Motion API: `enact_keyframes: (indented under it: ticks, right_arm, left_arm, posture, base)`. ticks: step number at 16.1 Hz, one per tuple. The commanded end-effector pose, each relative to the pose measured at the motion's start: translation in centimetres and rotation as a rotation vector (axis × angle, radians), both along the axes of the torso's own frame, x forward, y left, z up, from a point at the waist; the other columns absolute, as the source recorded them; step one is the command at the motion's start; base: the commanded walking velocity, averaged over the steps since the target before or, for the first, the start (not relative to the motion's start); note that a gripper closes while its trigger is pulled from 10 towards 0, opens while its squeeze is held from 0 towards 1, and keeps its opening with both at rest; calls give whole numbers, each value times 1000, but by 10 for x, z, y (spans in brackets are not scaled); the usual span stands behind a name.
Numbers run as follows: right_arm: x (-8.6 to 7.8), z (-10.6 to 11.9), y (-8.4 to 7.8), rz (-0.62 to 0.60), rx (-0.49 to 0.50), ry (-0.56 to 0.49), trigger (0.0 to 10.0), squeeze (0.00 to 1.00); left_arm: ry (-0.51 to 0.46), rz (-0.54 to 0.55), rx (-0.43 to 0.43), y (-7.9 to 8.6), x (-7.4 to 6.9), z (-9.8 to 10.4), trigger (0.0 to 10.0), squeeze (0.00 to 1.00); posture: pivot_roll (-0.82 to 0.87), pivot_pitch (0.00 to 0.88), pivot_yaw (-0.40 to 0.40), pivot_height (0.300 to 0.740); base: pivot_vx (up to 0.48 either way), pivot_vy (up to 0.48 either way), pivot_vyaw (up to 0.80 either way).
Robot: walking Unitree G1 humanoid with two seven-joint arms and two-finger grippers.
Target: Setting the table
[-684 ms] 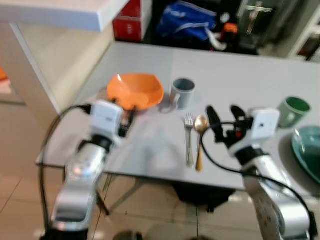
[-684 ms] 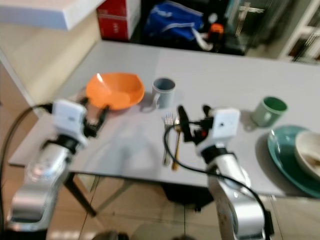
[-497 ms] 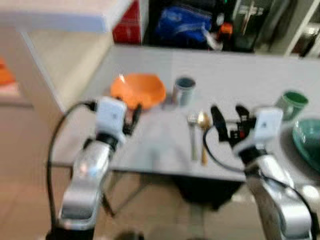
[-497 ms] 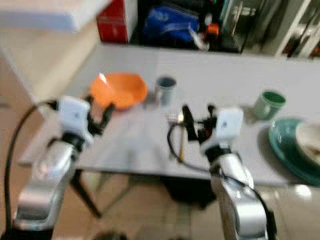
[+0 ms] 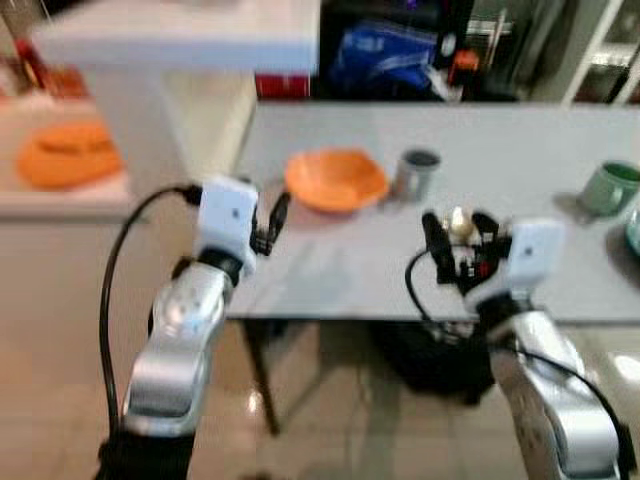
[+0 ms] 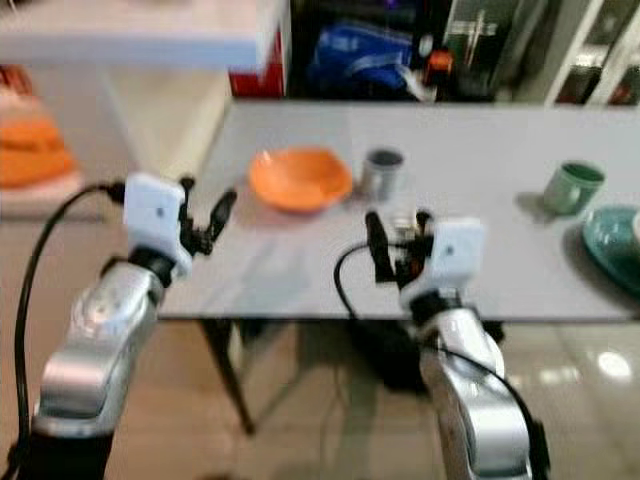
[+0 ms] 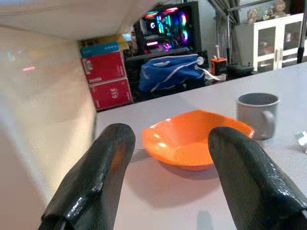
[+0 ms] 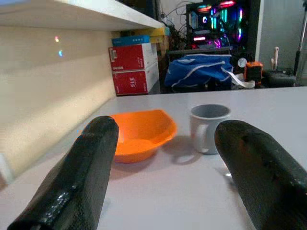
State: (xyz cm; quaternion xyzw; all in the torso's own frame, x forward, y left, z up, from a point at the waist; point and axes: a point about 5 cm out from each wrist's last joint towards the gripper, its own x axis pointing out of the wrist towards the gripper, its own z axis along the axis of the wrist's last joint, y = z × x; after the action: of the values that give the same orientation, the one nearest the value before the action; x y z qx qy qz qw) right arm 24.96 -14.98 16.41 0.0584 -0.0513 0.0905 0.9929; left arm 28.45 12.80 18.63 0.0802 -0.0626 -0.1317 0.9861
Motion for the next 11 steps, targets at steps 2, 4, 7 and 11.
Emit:
enact_keyframes:
  ticks: [2, 4, 7, 11]
  right_arm:
    - [2, 4, 6, 28, -3, -16, 10000, 0]
    - [2, 4, 8, 40, -17, -13, 10000, 0]
    - [3, 3, 10, 48, -15, -6, 10000, 0]
    - [5, 4, 11, 48, -4, -5, 10000, 0]
  left_arm:
    - [12, 36, 4, 10, -1, 1, 10000, 118]
    - [1, 53, 15, 13, 1, 3, 10000, 251]
    - [-16, 67, 31, 14, 2, 6, 10000, 0]
    - [-22, 60, 37, 12, 3, 9, 10000, 0]
  posture:
    - [6, 0, -11, 740]
    - [8, 1, -12, 740]
    - [14, 6, -13, 740]
    - [14, 13, -9, 740]
  base:
    - [0, 480, 0]
    - [0, 480, 0]
    - [0, 480, 0]
    - [0, 480, 0]
